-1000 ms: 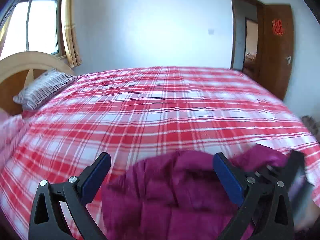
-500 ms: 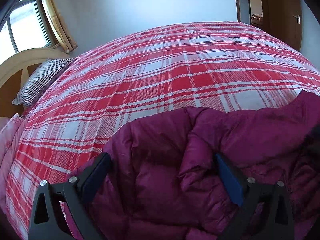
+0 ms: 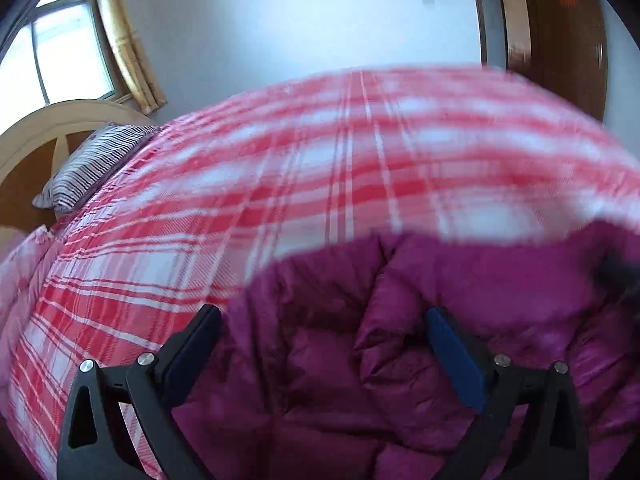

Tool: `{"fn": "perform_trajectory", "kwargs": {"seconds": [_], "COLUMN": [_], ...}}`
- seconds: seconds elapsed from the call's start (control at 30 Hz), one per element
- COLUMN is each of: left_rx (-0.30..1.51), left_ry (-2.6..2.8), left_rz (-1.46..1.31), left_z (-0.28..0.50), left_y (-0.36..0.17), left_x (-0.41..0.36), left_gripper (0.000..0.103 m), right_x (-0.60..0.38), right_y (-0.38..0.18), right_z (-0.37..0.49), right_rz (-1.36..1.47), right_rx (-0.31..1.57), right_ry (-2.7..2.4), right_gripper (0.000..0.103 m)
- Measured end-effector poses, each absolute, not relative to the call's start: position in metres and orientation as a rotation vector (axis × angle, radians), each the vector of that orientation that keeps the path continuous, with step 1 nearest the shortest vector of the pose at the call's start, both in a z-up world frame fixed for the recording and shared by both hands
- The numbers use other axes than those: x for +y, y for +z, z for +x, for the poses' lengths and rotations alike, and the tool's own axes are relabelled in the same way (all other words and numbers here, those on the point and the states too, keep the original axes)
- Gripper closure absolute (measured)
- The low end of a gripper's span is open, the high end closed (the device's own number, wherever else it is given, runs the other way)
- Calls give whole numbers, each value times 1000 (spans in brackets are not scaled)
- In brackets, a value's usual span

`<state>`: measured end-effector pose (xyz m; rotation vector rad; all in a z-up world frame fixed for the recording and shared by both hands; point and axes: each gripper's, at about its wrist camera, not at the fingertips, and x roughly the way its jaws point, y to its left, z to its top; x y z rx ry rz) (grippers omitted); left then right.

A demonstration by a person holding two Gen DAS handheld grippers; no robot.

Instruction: Fold large clothes

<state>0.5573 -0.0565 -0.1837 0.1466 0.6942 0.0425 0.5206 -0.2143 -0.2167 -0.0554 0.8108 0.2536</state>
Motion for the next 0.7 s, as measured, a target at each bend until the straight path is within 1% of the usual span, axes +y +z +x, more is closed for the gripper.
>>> {"fn": "perform_trajectory", "kwargs": {"seconds": [0.07, 0.13, 0.2, 0.3, 0.4, 0.43, 0.5, 0.63, 0.7], "left_rx": [619, 591, 587, 666, 840, 874, 868, 869, 866], "left_ry": [-9, -74, -137, -127, -95, -107, -122, -124, -128], "left_rz": [62, 33, 27, 125, 203, 161, 95, 112, 102], "left_z": [545, 544, 547, 569, 595, 599, 599, 600, 600], "left_y": [-153, -132, -125, -151, -207, -218, -217, -220, -221], "left_x": [-59, -72, -84, -109, -113, -106, -96, -98, -98], "left_gripper": [1, 1, 1, 1, 1, 1, 1, 1, 1], "right_x": [-220, -225, -225, -221, -223, -227, -239, -263, -268], "right_y": [-222, -221, -222, -224, -220, -215, -200, -161, -151], "right_z": [511, 509, 508, 508, 506, 502, 492, 493, 513], "right_rz": [-67, -49, -58, -82, -63, -37, 32, 145, 181], "right_rx": [802, 795, 796, 793, 791, 782, 738, 643, 652], "right_ry": [261, 266, 259, 256, 275, 290, 321, 307, 277], "right_gripper": [83, 83, 83, 83, 83, 83, 83, 83, 78]}}
